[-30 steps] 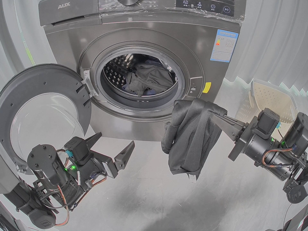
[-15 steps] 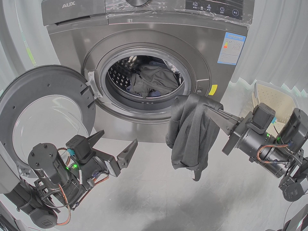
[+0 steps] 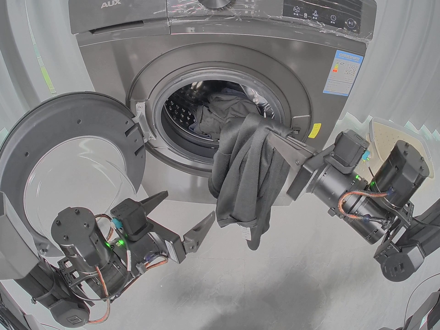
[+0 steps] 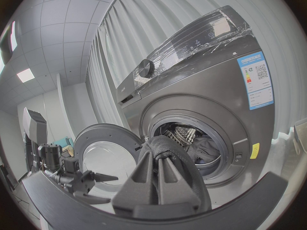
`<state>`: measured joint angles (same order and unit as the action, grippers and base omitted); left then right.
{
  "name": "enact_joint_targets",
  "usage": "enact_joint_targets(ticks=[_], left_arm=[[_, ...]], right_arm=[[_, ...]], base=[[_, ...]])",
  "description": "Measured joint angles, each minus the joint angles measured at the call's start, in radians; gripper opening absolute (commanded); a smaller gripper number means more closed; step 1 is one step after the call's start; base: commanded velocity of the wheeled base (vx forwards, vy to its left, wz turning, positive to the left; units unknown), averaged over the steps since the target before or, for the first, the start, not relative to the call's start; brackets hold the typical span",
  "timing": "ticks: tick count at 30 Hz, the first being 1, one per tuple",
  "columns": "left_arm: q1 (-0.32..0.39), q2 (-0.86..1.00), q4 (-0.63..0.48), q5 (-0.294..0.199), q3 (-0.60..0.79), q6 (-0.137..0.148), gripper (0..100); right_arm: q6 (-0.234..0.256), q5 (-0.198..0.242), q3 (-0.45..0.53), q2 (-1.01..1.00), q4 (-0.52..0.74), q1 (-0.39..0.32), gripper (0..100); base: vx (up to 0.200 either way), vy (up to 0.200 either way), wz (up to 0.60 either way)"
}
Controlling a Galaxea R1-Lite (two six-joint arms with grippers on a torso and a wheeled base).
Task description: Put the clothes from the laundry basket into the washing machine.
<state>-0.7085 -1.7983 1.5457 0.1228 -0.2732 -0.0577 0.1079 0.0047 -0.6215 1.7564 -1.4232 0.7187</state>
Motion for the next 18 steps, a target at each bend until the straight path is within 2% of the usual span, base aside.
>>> enact_joint_targets(ticks=[7,18], left_arm=[[-0.005,-0.064,0.001,-0.073,-0.020,0.001,100],[-0.005,-0.164,0.001,-0.121,-0.141,-0.006,100]], right_arm=[[0.003,-0.014,-0.058,0.049,-0.005,0.011,0],[0.004,-0.017,-0.076,0.076,-0.006,0.028,0]], base=[[0.000,0.000,0.00],[0.000,0.000,0.00]])
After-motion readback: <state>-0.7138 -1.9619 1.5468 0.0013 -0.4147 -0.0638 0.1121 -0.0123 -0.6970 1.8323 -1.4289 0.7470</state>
